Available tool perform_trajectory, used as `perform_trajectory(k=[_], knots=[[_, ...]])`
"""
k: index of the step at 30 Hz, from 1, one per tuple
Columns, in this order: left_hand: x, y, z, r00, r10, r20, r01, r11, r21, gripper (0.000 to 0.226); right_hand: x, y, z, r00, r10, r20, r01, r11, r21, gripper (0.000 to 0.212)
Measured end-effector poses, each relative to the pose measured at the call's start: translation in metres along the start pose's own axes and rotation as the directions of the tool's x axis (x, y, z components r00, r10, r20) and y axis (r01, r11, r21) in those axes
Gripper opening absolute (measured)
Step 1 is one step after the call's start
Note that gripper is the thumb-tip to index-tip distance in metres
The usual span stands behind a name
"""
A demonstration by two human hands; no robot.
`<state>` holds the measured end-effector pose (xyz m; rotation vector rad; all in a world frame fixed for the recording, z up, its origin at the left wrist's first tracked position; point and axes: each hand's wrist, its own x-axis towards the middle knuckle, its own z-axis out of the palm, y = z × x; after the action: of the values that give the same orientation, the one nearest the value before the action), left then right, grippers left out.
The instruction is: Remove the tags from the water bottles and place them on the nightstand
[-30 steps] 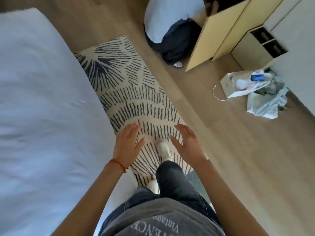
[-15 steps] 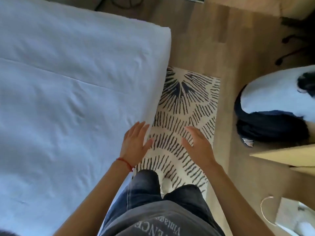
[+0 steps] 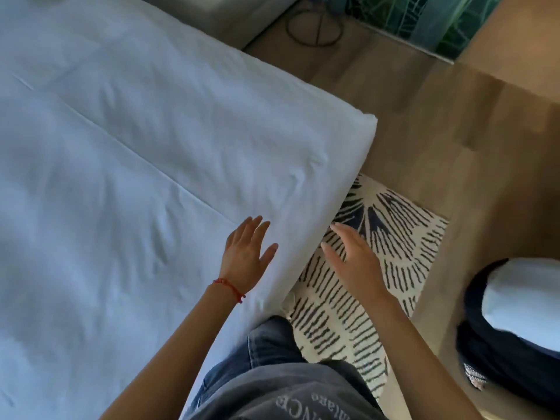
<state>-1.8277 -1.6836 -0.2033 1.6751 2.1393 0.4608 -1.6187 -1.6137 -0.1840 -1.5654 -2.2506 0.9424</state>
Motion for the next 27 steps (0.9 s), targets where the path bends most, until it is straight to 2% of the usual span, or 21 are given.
perform_trajectory(k=[3, 8, 15, 23, 27], knots=[[0.051, -0.001, -0.012, 1.000, 0.007, -0.019, -0.007, 1.000, 0.000, 0.049, 0.051, -0.005, -0.015, 0.997, -0.071, -0.008, 0.070, 0.997, -0.033, 0.049], [0.111, 0.002, -0.023, 0.997, -0.038, -0.073, 0.038, 0.999, -0.010, 0.048, 0.118, -0.005, -0.034, 0.995, -0.095, 0.000, 0.095, 0.995, -0.031, 0.049], [0.175, 0.024, -0.003, 0.984, -0.160, -0.083, 0.157, 0.987, -0.033, 0.048, 0.203, 0.017, -0.063, 0.982, -0.168, 0.081, 0.172, 0.984, -0.048, 0.050], [0.285, 0.102, 0.039, 0.958, -0.260, -0.117, 0.252, 0.964, -0.084, 0.048, 0.311, 0.092, -0.139, 0.960, -0.235, 0.153, 0.247, 0.967, -0.065, 0.049], [0.344, 0.154, 0.056, 0.958, -0.259, -0.121, 0.248, 0.964, -0.096, 0.048, 0.359, 0.128, -0.186, 0.951, -0.262, 0.162, 0.278, 0.957, -0.087, 0.049]])
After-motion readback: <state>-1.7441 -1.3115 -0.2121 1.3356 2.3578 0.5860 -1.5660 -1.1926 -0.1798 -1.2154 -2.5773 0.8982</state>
